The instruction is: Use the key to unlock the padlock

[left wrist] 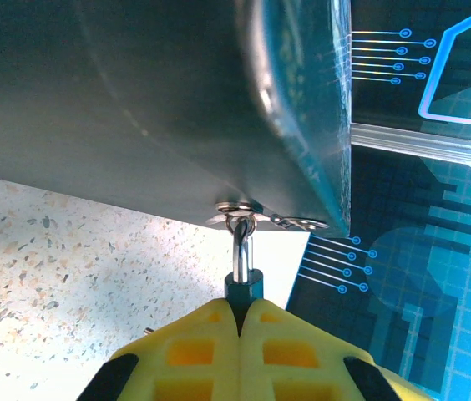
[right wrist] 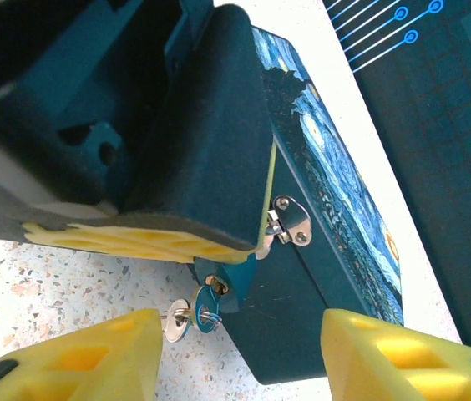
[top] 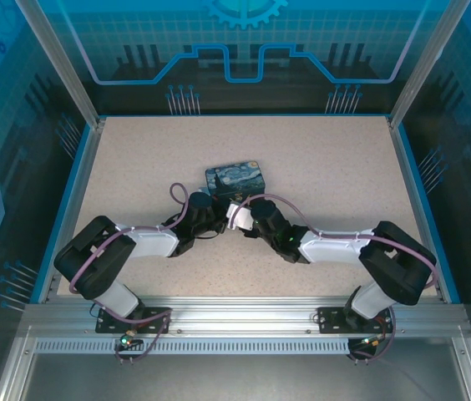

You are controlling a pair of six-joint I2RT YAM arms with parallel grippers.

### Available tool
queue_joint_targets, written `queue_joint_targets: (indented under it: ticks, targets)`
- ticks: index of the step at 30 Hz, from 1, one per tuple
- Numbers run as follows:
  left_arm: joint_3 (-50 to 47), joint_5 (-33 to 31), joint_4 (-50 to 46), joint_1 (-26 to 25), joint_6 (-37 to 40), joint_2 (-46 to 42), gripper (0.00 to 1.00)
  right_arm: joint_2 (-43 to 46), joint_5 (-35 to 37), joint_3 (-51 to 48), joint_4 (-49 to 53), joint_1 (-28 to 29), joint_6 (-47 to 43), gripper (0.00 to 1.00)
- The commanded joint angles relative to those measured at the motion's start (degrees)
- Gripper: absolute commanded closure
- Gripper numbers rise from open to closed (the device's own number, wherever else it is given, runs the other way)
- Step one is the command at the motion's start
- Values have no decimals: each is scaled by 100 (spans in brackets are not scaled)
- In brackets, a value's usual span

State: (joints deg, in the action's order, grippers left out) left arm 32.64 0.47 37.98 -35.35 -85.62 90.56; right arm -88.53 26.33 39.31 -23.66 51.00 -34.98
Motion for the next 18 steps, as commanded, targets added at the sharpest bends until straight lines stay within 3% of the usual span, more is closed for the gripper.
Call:
queue_joint_targets:
  ticks: [1,10,18]
  targets:
    - [-22,85,293,40,-112,-96,100,-93,-99,189,-156,74,75,51]
    - [-12,89,335,43,-121,-85,100,-206,-157,296,-10,76,200,72]
    - [-30,50,285,41,-96,-144,100,-165,-6,166,72,82,299,73]
